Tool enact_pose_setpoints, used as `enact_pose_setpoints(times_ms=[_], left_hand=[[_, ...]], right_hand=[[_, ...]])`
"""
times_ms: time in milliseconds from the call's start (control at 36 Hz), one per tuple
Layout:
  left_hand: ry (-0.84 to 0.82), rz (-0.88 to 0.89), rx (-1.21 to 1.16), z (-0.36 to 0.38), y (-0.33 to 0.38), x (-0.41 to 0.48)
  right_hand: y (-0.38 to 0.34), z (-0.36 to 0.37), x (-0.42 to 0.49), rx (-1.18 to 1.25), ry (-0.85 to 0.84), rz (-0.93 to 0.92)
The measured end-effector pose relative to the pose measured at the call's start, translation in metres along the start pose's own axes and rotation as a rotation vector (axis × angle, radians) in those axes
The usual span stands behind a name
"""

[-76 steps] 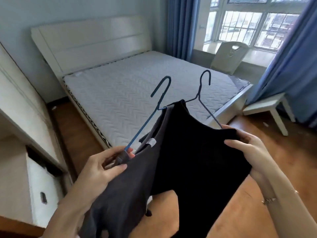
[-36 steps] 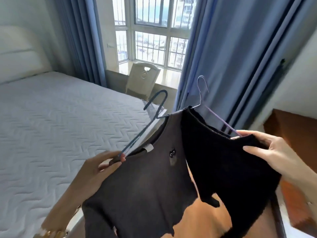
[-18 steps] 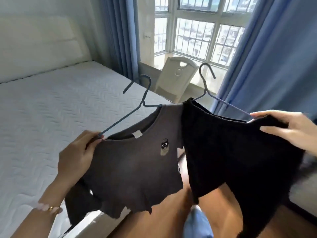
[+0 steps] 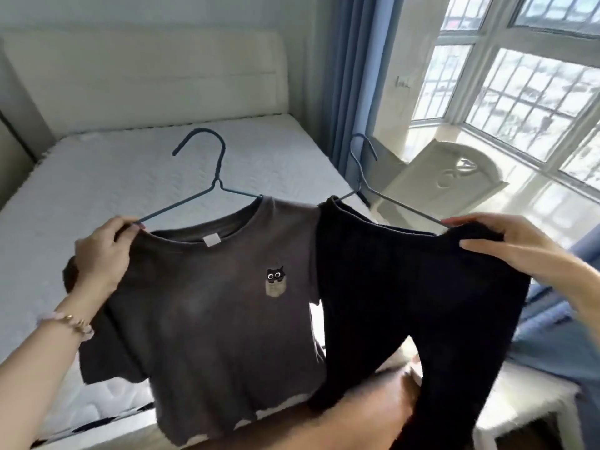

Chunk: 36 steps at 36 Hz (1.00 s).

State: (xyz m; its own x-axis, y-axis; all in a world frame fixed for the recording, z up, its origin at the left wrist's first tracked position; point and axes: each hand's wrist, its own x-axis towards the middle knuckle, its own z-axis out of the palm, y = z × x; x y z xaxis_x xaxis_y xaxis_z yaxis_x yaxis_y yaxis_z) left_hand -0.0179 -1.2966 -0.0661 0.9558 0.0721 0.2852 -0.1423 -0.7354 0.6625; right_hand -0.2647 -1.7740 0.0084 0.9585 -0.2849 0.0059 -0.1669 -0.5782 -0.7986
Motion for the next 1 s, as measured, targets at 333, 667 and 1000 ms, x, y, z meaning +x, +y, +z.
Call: enact_pose_setpoints(times_ms=[333, 667, 1000], left_hand=[[0.124, -0.156, -0.176, 0.039, -0.082, 0.146], [0.027, -0.321, -0.011, 0.164, -0.086, 0.278], [-0.084, -0.404, 0.203, 0.314, -0.19, 0.357]], right_hand=[[-0.003, -0.019, 0.198, -0.019, -0.179, -0.09], [0.041, 0.058, 0.457, -0.098, -0.312, -0.041], [0.188, 0.185, 0.638, -0.296, -0.356, -0.049]])
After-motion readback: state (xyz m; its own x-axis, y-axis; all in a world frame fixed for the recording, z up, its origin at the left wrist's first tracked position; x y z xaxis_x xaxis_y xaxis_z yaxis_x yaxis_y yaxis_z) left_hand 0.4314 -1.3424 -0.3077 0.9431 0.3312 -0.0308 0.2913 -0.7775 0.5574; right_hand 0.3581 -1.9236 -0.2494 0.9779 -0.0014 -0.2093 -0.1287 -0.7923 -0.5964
